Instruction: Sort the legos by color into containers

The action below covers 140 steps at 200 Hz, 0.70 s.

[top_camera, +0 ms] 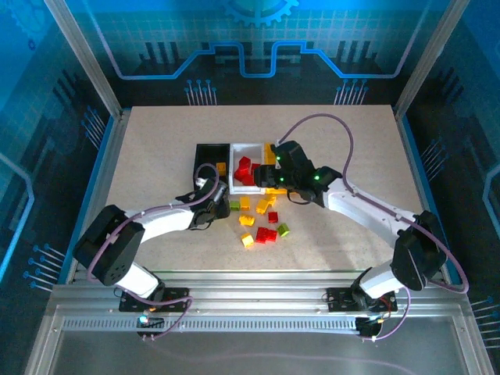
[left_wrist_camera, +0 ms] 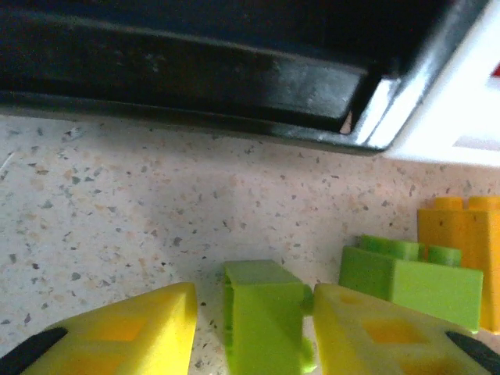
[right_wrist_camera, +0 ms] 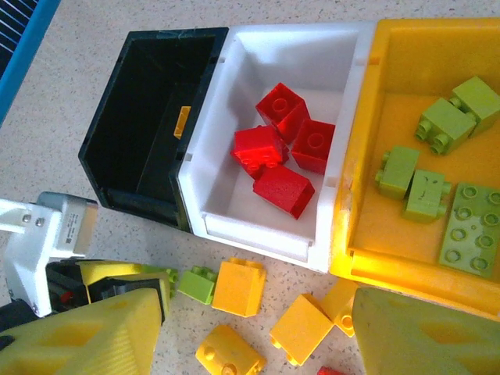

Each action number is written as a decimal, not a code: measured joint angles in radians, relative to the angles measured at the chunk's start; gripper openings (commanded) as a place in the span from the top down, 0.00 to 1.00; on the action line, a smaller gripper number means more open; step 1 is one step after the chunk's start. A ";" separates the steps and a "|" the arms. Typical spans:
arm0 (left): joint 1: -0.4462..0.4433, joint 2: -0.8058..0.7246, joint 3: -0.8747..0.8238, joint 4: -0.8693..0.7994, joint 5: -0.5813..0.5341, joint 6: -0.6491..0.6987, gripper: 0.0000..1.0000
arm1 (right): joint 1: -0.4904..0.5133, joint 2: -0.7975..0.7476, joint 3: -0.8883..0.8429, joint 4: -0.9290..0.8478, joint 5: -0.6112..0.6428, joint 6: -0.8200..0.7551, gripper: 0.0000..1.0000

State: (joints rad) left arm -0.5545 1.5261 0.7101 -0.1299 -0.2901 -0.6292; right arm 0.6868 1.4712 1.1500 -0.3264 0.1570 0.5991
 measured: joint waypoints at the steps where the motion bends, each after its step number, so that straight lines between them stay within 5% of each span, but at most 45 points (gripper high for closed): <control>1: 0.000 0.000 0.000 0.000 -0.002 0.000 0.61 | 0.000 0.000 0.000 0.000 0.000 0.000 0.33; 40: 0.002 -0.008 -0.002 -0.008 -0.020 -0.010 0.75 | 0.000 -0.014 -0.014 -0.001 0.000 0.003 0.32; 93: -0.013 -0.160 0.031 -0.126 -0.002 -0.022 0.76 | -0.008 -0.089 -0.070 -0.001 0.024 0.017 0.32; 140: -0.144 -0.048 0.395 -0.185 0.036 0.009 0.76 | -0.051 -0.247 -0.229 -0.020 0.065 0.060 0.32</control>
State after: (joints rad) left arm -0.6987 1.4784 1.1053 -0.3149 -0.2539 -0.6205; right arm 0.6353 1.2240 0.9211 -0.3466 0.2218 0.6586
